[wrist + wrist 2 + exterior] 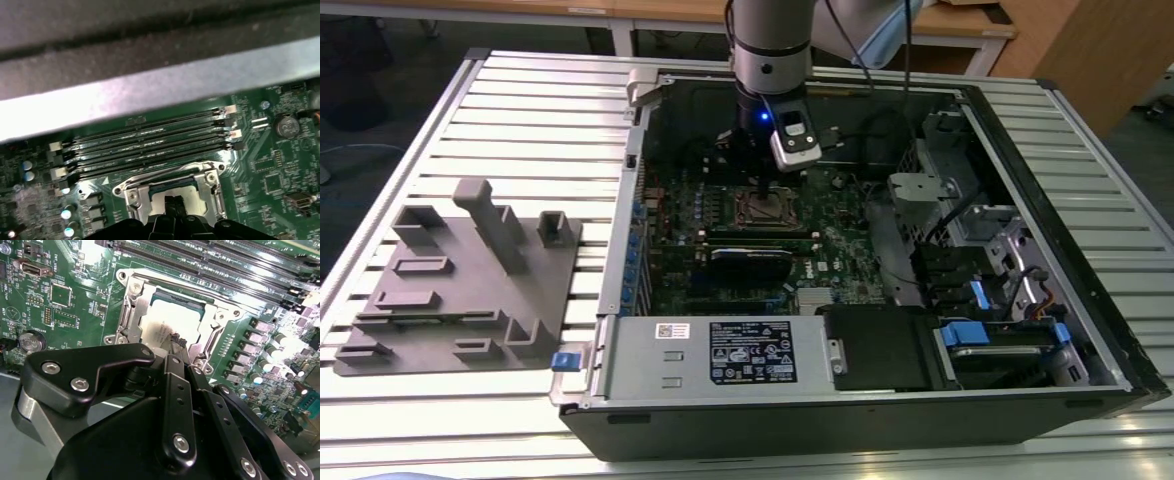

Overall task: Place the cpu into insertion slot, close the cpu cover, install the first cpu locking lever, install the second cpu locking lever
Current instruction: 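Install the first cpu locking lever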

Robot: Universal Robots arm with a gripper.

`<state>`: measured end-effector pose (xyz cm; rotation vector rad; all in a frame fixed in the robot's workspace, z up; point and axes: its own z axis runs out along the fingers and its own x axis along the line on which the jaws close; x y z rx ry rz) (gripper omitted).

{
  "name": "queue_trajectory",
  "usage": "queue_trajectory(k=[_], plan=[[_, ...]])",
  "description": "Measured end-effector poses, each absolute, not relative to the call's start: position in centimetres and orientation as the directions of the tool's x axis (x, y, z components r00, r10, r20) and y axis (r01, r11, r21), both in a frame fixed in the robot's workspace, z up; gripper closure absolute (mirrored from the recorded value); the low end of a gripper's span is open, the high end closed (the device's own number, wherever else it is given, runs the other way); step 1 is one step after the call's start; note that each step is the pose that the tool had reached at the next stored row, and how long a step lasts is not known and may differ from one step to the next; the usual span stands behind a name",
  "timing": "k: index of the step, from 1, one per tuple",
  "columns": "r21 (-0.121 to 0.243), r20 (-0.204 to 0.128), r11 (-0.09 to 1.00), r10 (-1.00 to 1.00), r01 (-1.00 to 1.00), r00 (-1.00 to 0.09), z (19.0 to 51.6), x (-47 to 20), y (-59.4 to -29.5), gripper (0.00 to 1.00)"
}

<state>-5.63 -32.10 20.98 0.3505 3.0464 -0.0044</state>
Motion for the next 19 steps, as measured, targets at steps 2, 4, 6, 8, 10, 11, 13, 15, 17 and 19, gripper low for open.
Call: queue_trajectory(k=[2, 4, 6, 8, 10, 11, 13, 15, 17, 19], plan=[[0.005, -0.072, 0.974, 0.227, 0.227, -0.971, 20.97, -5.62, -32.09, 0.89], [0.005, -0.071, 0.974, 0.225, 0.225, -0.972, 20.97, -5.63, -32.09, 0.89], [0.005, -0.071, 0.979, 0.203, 0.204, -0.977, 20.96, -5.62, -32.09, 0.89], [0.005, -0.071, 0.984, 0.179, 0.179, -0.981, 20.96, -5.61, -32.09, 0.89], [0.005, -0.071, 0.988, 0.154, 0.154, -0.985, 20.96, -5.57, -32.09, 0.89], [0.005, -0.071, 0.99, 0.143, 0.143, -0.987, 20.95, -5.55, -32.09, 0.89], [0.005, -0.071, 0.993, 0.12, 0.12, -0.99, 20.95, -5.49, -32.09, 0.89], [0.005, -0.071, 0.993, 0.118, 0.118, -0.991, 20.95, -5.49, -32.09, 0.89], [0.005, -0.071, 0.993, 0.118, 0.118, -0.991, 21.01, -5.49, -32.1, 0.89], [0.005, -0.071, 0.993, 0.118, 0.118, -0.991, 21.2, -5.49, -32.09, 0.89]])
